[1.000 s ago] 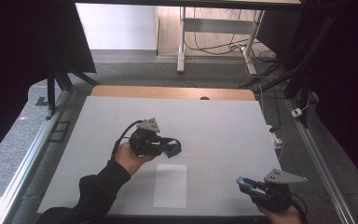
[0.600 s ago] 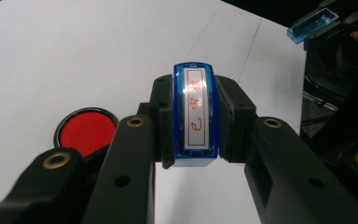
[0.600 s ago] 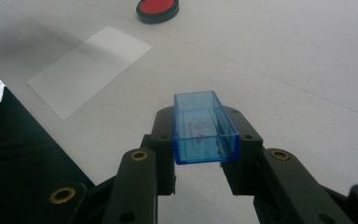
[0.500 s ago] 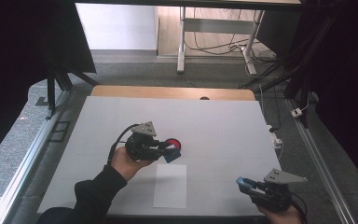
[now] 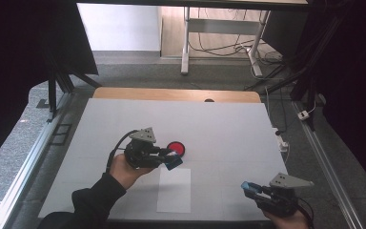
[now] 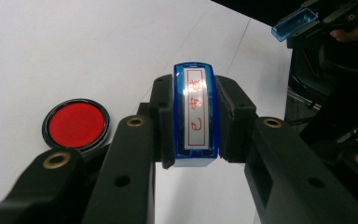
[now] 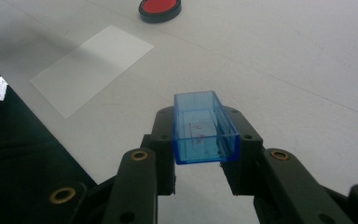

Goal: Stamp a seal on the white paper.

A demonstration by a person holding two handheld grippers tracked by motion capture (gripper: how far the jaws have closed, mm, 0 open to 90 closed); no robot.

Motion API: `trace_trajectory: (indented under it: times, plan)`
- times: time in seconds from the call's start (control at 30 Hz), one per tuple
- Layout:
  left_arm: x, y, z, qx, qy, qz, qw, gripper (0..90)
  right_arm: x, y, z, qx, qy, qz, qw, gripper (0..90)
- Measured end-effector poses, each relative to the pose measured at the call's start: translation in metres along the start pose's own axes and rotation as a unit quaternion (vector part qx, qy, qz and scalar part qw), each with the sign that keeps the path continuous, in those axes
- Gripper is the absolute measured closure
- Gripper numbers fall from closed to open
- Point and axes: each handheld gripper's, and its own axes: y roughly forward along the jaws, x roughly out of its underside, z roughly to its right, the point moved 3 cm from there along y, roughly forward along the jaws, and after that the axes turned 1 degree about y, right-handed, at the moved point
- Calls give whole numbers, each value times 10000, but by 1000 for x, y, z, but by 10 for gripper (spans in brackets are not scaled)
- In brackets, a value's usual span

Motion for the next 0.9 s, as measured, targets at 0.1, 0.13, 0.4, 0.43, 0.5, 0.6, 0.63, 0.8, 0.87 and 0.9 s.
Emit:
trace_trajectory:
  times: [0.1, 0.13, 0.4, 0.43, 0.5, 0.6, 0.63, 0.8, 0.87, 0.9]
  plan:
    - [2, 0, 2, -39, -14, -38, 10000, 703, -1, 0, -2, -95, -38, 28, 9999, 678]
    - [3, 0, 3, -43, -14, -39, 10000, 703, -1, 1, -3, -85, -81, 14, 9999, 678]
    - [11, 5, 9, -35, -58, -146, 9999, 703, 0, 1, -2, -60, -50, 18, 10000, 678]
    - [13, 5, 9, -42, -55, -170, 9998, 703, 0, 1, -2, -59, -53, 20, 10000, 678]
    - [14, 6, 9, -53, -86, -173, 9998, 703, 0, 1, -2, -51, -54, -8, 10000, 678]
    - [18, 6, 10, -54, -115, -185, 9997, 703, 0, 1, -2, -49, -47, -9, 10000, 678]
    - [18, 7, 10, -46, -142, -181, 9997, 703, 0, 1, -2, -47, -57, -7, 10000, 678]
    - [23, 11, 11, -47, -139, -219, 9997, 703, 0, 1, -2, -48, -57, -8, 10000, 678]
    - [24, 13, 11, -47, -158, -249, 9996, 703, 0, 1, -2, -26, -49, -12, 10000, 678]
    - [25, 14, 11, -46, -155, -265, 9995, 703, 0, 1, -2, -22, -36, -16, 10000, 678]
